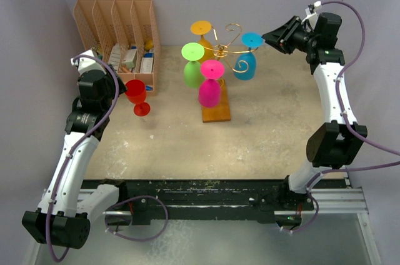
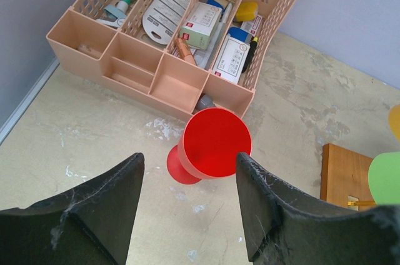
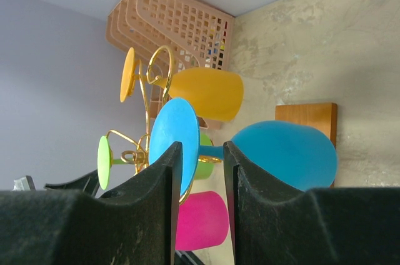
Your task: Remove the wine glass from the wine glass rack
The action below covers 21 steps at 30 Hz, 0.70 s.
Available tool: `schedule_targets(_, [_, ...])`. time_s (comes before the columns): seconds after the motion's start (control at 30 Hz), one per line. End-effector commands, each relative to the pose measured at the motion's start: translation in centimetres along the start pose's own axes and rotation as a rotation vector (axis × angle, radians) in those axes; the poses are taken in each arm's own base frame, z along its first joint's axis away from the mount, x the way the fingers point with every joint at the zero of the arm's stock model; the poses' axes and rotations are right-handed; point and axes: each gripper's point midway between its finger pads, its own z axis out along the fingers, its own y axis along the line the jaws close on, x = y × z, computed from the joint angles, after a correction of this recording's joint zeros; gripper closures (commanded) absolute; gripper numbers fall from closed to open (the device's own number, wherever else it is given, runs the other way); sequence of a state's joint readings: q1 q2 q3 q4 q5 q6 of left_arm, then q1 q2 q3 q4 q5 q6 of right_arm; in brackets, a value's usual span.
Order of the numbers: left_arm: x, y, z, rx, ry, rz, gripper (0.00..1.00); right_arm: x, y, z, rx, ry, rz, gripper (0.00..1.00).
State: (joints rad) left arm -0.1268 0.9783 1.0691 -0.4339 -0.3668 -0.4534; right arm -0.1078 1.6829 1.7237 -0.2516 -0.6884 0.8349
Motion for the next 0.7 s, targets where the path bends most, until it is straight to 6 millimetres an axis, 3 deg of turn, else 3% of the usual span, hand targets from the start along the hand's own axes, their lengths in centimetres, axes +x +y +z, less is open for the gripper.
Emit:
schedule_targets(0.0, [-1.4,-0.9,-0.2,0.032,-0.049,-0.025,0.36,-0.9,2.5,-0.4,-0.102,-0.016,-0.070,0.65])
schedule_targets(0.67, [-1.2,-1.0,-0.1,0.038,-0.040,-0.021,0.36,1.0,3.8,0.5,-0.154,0.040,-0.087,0.69])
